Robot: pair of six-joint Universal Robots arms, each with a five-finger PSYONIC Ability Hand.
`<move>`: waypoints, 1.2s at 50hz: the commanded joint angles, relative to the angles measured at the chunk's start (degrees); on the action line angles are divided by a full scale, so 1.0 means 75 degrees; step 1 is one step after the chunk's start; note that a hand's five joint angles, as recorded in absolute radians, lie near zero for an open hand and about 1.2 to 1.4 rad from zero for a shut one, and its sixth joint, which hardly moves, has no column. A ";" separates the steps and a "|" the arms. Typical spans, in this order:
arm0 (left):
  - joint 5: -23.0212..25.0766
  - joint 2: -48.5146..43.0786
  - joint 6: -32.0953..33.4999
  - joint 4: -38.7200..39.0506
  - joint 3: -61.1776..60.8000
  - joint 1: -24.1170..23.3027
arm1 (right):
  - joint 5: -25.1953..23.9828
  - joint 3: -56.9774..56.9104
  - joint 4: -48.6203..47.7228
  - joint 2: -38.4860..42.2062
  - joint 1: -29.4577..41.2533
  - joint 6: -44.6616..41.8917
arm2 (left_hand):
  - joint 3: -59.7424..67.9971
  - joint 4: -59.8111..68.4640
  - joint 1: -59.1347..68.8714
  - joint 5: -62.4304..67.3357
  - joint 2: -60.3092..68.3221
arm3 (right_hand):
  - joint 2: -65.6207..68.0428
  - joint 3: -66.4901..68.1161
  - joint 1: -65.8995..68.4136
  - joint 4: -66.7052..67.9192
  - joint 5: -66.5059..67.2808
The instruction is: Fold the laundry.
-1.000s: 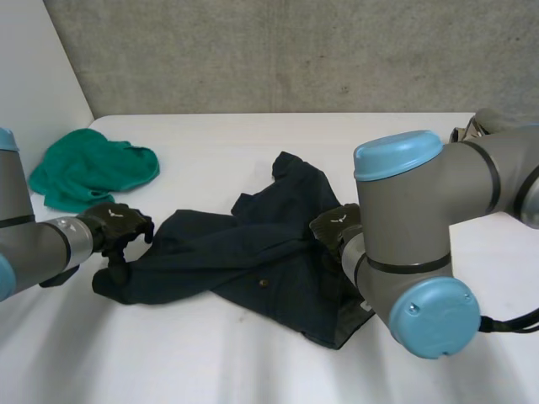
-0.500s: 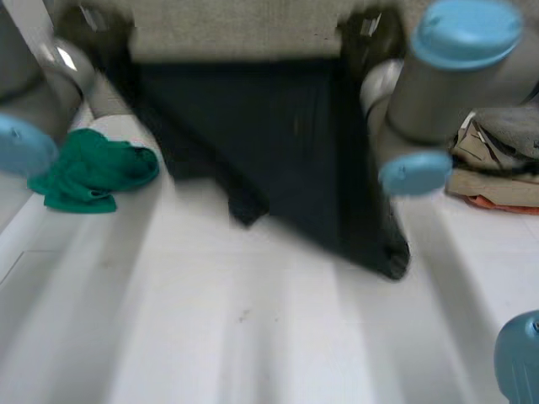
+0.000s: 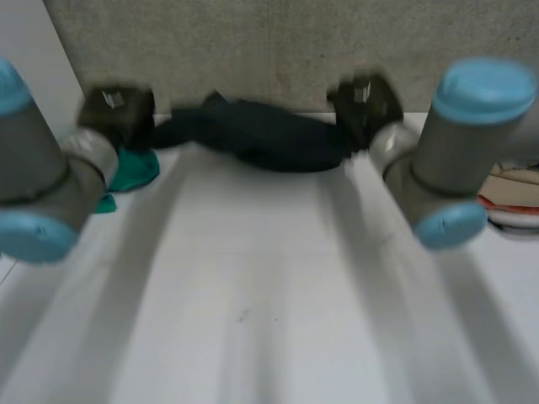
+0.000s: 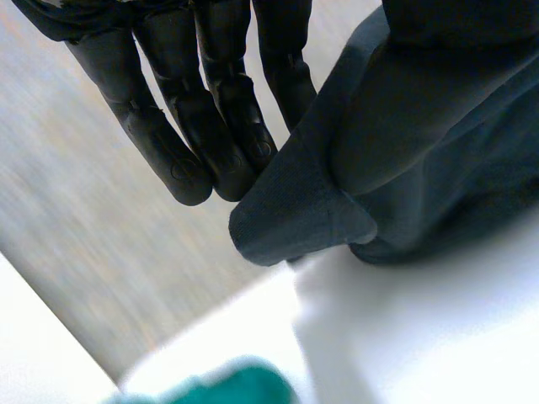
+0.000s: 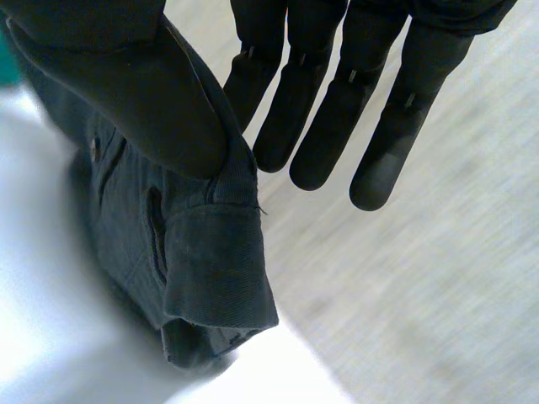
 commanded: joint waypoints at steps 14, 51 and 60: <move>0.0133 0.0405 0.1061 -0.1444 -0.1457 -0.0271 | 0.0500 0.2755 0.1956 -0.0735 0.0032 0.0275 | 0.1592 0.1515 0.1808 0.1804 0.1527 | -0.4438 -0.4569 -0.3906 -0.4630 -0.4531; 0.0286 0.0417 0.0440 -0.3085 -0.0096 -0.0225 | 0.1626 0.2473 -0.0562 -0.0288 0.0079 0.0253 | 0.1592 0.1515 0.1808 0.1804 0.1527 | 0.1731 0.1601 0.2264 0.1539 0.1639; 0.0742 0.1166 0.1482 -0.4724 -0.1338 -0.0154 | -0.0518 0.3153 0.2796 -0.2187 -0.0577 -0.0917 | 0.1592 0.1515 0.1808 0.1804 0.1527 | 0.1731 0.1601 0.2264 0.1539 0.1639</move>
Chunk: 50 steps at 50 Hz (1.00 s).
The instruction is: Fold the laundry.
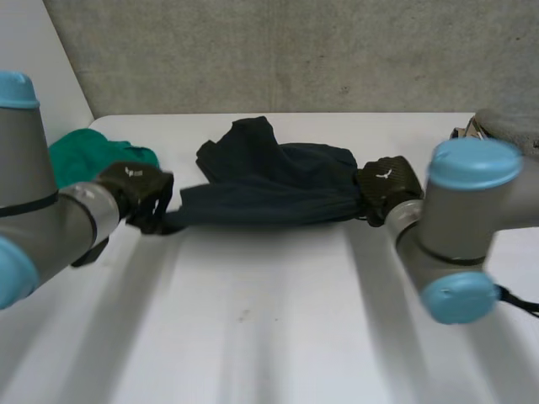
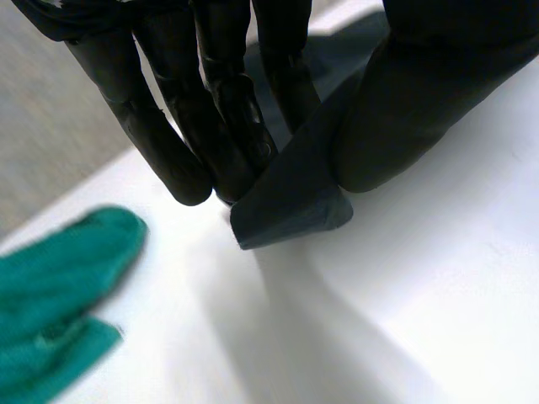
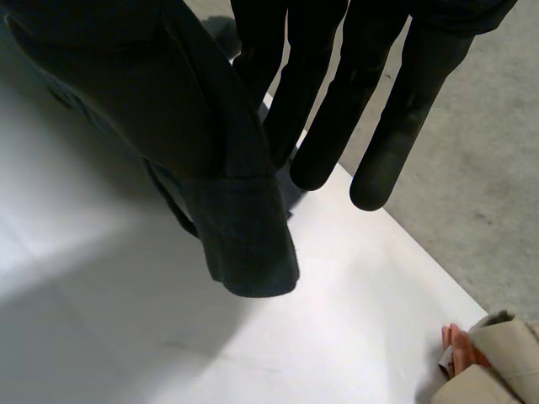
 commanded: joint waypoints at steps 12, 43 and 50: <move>0.0114 -0.0220 0.2118 -0.1033 -0.1503 -0.0357 | -0.1794 0.0195 0.6436 -0.0910 -0.0806 -0.3712 | 0.1583 0.1511 0.1808 0.1804 0.1526 | 0.1681 0.1612 0.2187 0.1545 0.1751; -0.0825 -0.0599 -0.0026 0.3927 0.4372 -0.0346 | -0.1019 -0.5280 -0.1840 0.0639 -0.0219 -0.1239 | 0.1583 0.1511 0.1808 0.1804 0.1526 | 0.1681 0.1612 0.2187 0.1545 0.1751; -0.0814 -0.0810 0.0032 0.3727 0.2662 -0.0276 | -0.1265 -0.3875 -0.1616 0.0990 -0.0336 -0.1228 | 0.1583 0.1511 0.1808 0.1804 0.1526 | 0.1681 0.1612 0.2187 0.1545 0.1751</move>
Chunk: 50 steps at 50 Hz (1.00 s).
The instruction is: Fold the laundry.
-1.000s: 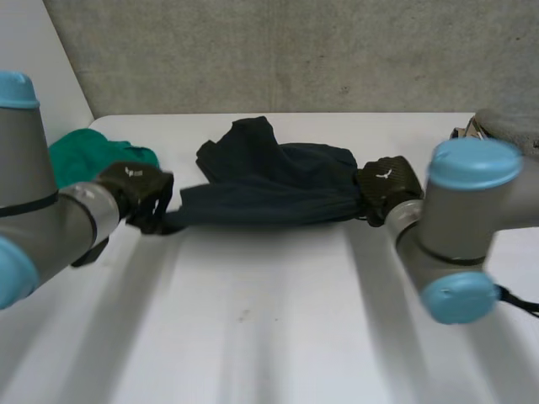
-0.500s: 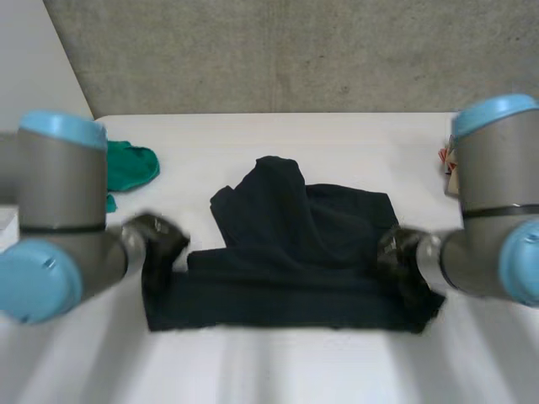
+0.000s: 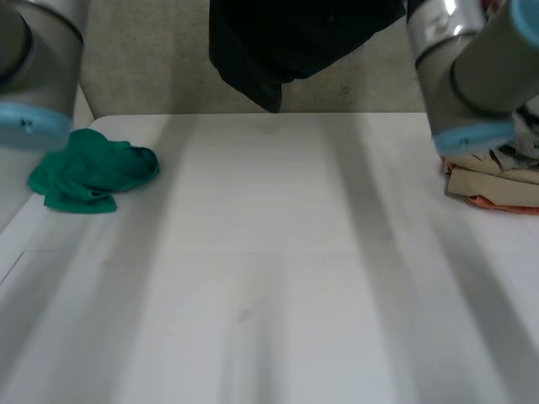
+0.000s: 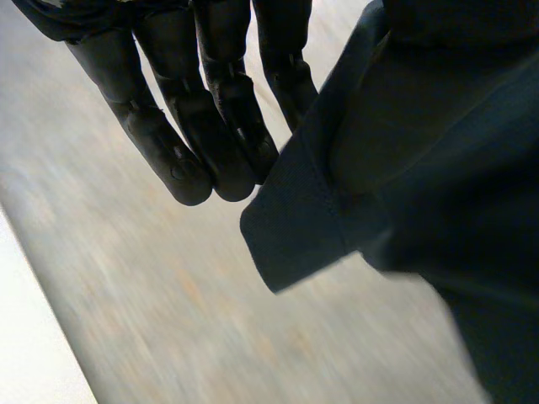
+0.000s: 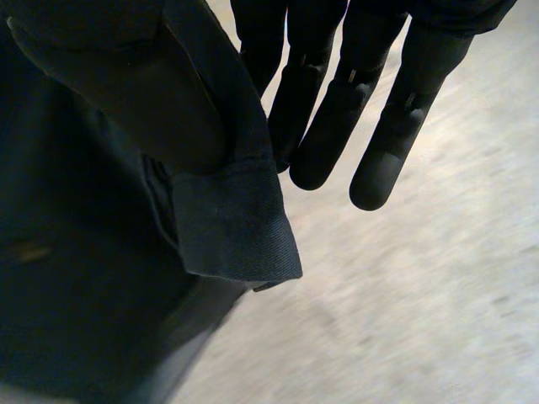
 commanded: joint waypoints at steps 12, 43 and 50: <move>-0.0140 -0.1546 0.0761 -0.0374 -0.3825 -0.0462 | -0.0623 0.3240 0.0789 0.1593 -0.0224 -0.0467 | 0.1580 0.1506 0.1807 0.1805 0.1514 | 0.1572 0.1583 0.2187 0.1529 0.1556; 0.0023 0.1336 0.2320 -0.4840 -0.6019 -0.0943 | -0.1186 0.7507 0.6053 -0.2321 -0.0798 -0.2566 | -0.7753 -0.7827 -0.7527 -0.7528 -0.7819 | 0.1572 0.1583 0.2187 0.1529 0.1556; 0.0316 0.0729 0.1922 -0.3153 -0.4309 -0.0615 | -0.0706 0.7589 0.4974 -0.1876 -0.0646 -0.2016 | -0.7753 -0.7827 -0.7527 -0.7528 -0.7819 | 0.1572 0.1583 0.2187 0.1529 0.1556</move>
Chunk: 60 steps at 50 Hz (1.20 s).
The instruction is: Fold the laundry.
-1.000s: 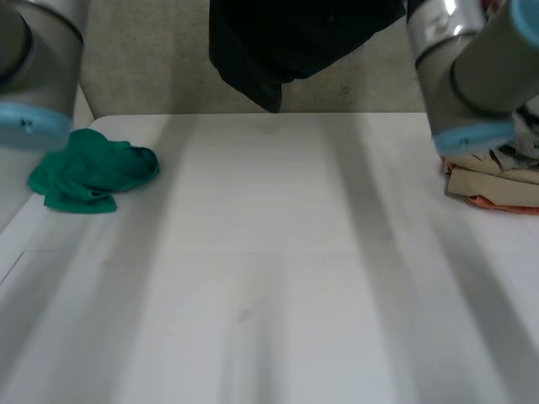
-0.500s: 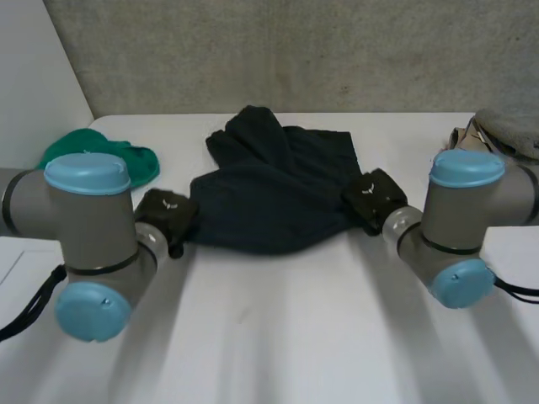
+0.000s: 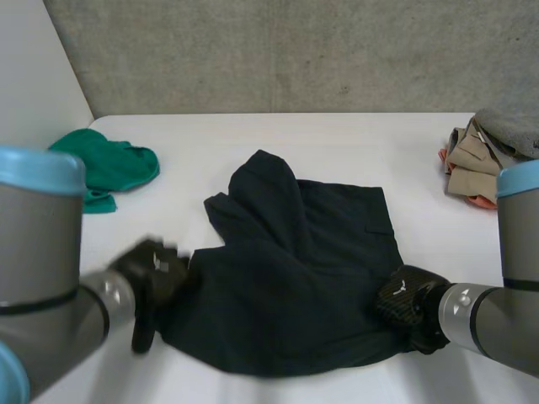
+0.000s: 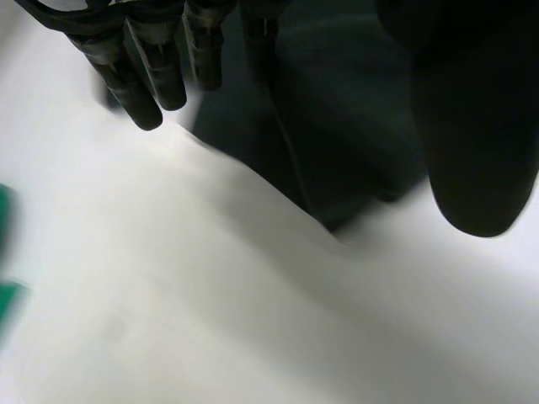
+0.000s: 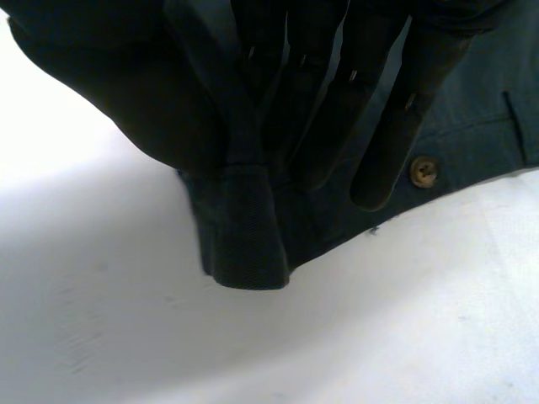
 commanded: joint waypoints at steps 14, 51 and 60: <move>0.1533 -0.4809 -0.0628 0.1203 0.6203 0.0640 | 0.0674 0.0549 -0.2942 0.0468 0.0485 0.1429 | 0.1804 0.1861 0.1854 0.1701 0.1803 | 0.1551 0.1583 0.2187 0.1528 0.1555; -0.0563 -0.5505 0.0144 0.0803 0.6350 0.0628 | 0.0721 0.0772 -0.3096 0.0386 0.0590 0.1465 | 0.9070 0.9127 0.9120 0.8967 0.9068 | 0.1551 0.1583 0.2187 0.1528 0.1555; -0.1794 -0.5257 0.0719 0.0721 0.5763 0.0359 | 0.0721 0.0784 -0.3072 0.0386 0.0626 0.1465 | 0.9070 0.9127 0.9120 0.8967 0.9068 | 0.1551 0.1583 0.2187 0.1528 0.1555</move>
